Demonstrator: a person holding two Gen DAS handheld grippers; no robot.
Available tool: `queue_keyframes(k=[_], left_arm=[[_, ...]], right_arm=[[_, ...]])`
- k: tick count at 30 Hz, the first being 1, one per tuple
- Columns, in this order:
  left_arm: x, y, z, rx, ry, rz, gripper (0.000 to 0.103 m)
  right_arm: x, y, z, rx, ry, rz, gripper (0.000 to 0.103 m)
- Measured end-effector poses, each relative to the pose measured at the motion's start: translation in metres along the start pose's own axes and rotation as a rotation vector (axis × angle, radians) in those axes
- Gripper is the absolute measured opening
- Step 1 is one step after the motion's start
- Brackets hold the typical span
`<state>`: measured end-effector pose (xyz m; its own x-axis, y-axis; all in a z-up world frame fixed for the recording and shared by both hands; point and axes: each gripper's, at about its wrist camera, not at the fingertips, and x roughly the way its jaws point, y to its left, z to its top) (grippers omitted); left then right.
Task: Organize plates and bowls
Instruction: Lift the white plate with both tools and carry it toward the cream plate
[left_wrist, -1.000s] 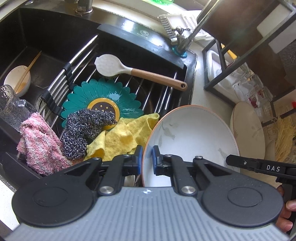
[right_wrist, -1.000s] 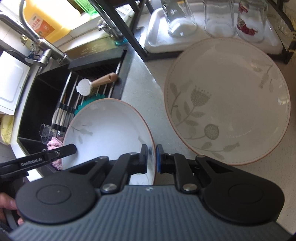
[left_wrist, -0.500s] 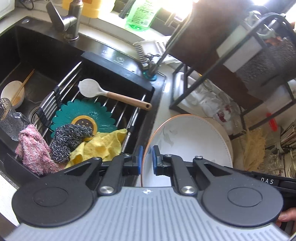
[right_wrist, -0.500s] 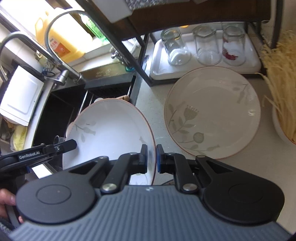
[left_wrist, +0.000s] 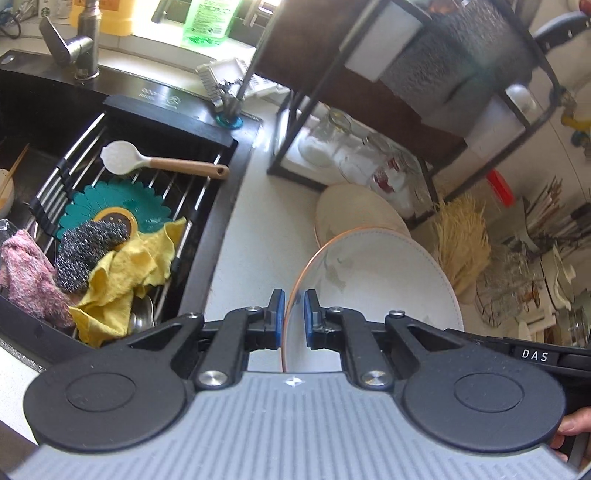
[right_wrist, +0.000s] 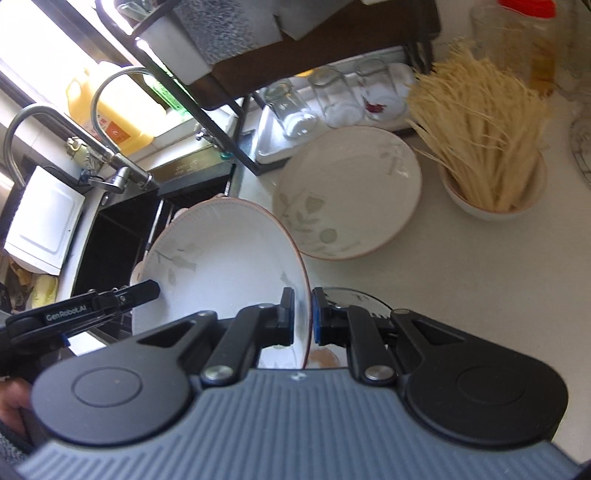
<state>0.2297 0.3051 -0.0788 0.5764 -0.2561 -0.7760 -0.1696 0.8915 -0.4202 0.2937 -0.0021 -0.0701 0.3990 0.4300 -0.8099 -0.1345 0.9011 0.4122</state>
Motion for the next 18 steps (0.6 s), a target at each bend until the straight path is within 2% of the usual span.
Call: queue_keyframes(k=[8, 13, 18], left_arm=[[0.029, -0.015, -0.028, 0.050, 0.072, 0.013, 0.013], [0.048, -0.016, -0.037, 0.046, 0.124, 0.003, 0.013], [0.062, -0.021, -0.046, 0.071, 0.147, 0.025, 0.013]], right_arm=[[0.002, -0.040, -0.030, 0.060, 0.033, -0.001, 0.012], [0.011, -0.053, -0.045, 0.026, 0.083, -0.033, 0.012], [0.018, -0.064, -0.051, 0.012, 0.107, -0.042, 0.012]])
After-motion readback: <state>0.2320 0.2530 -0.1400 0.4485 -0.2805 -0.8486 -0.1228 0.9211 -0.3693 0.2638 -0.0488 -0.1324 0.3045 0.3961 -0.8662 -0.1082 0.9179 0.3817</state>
